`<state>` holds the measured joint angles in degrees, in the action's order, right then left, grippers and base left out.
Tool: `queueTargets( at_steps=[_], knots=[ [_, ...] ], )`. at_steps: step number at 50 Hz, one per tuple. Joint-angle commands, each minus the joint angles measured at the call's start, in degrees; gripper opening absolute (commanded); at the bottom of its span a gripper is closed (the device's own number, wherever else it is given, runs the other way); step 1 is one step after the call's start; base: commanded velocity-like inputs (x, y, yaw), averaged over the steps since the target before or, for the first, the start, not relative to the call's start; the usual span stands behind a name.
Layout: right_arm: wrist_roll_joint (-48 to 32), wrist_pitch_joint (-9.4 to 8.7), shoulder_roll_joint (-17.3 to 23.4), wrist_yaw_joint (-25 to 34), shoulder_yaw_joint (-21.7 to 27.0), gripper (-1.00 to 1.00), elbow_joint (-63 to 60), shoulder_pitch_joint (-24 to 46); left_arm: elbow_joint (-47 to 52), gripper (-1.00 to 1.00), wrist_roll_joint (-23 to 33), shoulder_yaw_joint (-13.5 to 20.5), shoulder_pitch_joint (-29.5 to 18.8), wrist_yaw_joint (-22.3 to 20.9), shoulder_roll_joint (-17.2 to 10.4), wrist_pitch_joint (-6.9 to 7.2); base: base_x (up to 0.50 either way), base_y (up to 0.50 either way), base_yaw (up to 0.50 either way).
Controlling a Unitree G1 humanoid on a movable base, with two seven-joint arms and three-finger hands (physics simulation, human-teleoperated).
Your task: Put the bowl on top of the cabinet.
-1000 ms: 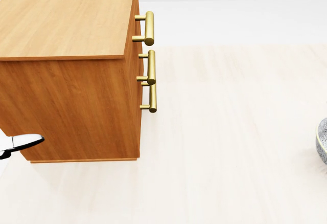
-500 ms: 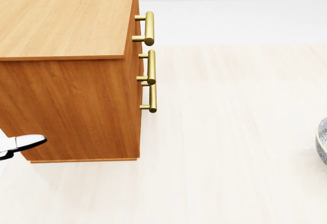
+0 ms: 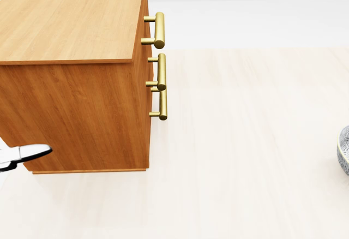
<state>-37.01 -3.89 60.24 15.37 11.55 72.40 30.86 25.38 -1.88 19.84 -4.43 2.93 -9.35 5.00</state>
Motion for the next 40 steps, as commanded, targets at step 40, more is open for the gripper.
queueTargets(
  at_steps=[40],
  knots=[
    [-12.3,-1.11,-15.2,2.9,-6.3,1.0,1.5,17.0,0.6,1.0,-2.9,0.4,0.1,-1.4,0.4,0.0,0.0,0.0,0.0]
  ],
)
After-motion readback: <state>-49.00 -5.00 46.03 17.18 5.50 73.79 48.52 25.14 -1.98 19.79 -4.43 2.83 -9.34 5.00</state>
